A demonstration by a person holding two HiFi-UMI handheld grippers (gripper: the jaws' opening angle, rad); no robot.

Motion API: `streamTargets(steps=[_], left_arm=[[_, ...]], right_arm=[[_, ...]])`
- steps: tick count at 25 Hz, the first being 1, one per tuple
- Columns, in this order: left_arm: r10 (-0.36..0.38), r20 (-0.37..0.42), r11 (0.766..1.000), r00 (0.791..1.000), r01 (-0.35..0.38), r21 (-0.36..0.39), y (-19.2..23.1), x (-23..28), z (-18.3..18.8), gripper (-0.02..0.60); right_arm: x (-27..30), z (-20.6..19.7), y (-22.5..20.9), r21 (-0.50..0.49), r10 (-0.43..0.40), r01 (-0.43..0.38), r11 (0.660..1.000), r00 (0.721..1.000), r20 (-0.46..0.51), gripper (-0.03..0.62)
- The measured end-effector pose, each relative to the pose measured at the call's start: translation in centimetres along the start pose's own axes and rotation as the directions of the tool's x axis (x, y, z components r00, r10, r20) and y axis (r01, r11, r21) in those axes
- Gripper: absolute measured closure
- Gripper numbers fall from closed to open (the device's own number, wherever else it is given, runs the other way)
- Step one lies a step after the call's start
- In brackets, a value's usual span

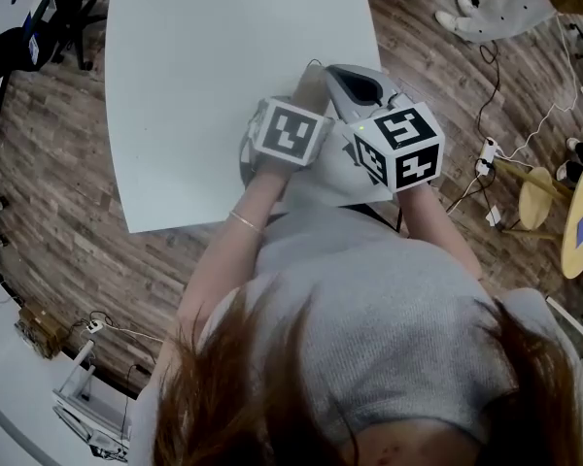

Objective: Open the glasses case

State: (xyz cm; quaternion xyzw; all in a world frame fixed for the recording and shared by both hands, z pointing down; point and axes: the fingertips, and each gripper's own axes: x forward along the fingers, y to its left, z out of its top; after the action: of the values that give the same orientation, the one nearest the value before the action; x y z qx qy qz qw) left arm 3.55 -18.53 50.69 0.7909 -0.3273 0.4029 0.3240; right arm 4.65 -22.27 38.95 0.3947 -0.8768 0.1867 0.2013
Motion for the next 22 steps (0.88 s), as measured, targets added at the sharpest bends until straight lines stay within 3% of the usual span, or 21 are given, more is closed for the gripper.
streamTargets(steps=[6, 10, 12, 13, 15, 16, 18, 20, 22], left_arm=[[-0.046, 0.021, 0.999, 0.999, 0.045, 0.025, -0.1, -0.4, -0.3, 0.222], [-0.12, 0.098, 0.993, 0.988, 0.117, 0.036, -1.6, -1.6, 0.6, 0.225], [-0.153, 0.153, 0.988, 0.976, 0.146, 0.057, -2.6, -2.7, 1.6, 0.225], [-0.171, 0.186, 0.985, 0.968, 0.162, 0.065, -3.1, -3.3, 2.2, 0.225], [-0.21, 0.252, 0.978, 0.945, 0.198, 0.07, -4.0, -4.6, 3.0, 0.225], [-0.226, 0.28, 0.974, 0.933, 0.215, 0.07, -4.4, -5.3, 3.4, 0.225], [-0.248, 0.317, 0.969, 0.915, 0.238, 0.071, -5.1, -6.2, 4.0, 0.225], [-0.253, 0.335, 0.967, 0.908, 0.243, 0.07, -5.5, -6.8, 4.4, 0.225], [-0.244, 0.341, 0.97, 0.908, 0.23, 0.08, -5.7, -7.1, 4.6, 0.225]], right_arm=[[0.1, 0.1, -0.7, -0.001, -0.001, 0.001, 1.0, 1.0, 0.001, 0.59], [0.2, 0.8, -1.9, -0.038, 0.017, -0.017, 0.999, 1.0, 0.008, 0.589], [0.1, 1.4, -3.0, -0.06, 0.085, -0.086, 0.995, 0.996, -0.006, 0.589], [0.1, 1.7, -3.4, -0.067, 0.156, -0.158, 0.985, 0.987, -0.032, 0.589], [-0.1, 2.6, -3.7, -0.057, 0.354, -0.361, 0.931, 0.929, -0.106, 0.568], [-0.3, 3.3, -3.7, -0.047, 0.458, -0.468, 0.883, 0.878, -0.138, 0.507], [-1.2, 4.4, -4.0, -0.048, 0.62, -0.64, 0.767, 0.758, -0.201, 0.497], [-2.0, 4.6, -4.4, -0.037, 0.708, -0.743, 0.669, 0.651, -0.275, 0.497], [-2.2, 4.4, -4.0, 0.058, 0.777, -0.804, 0.592, 0.55, -0.306, 0.514]])
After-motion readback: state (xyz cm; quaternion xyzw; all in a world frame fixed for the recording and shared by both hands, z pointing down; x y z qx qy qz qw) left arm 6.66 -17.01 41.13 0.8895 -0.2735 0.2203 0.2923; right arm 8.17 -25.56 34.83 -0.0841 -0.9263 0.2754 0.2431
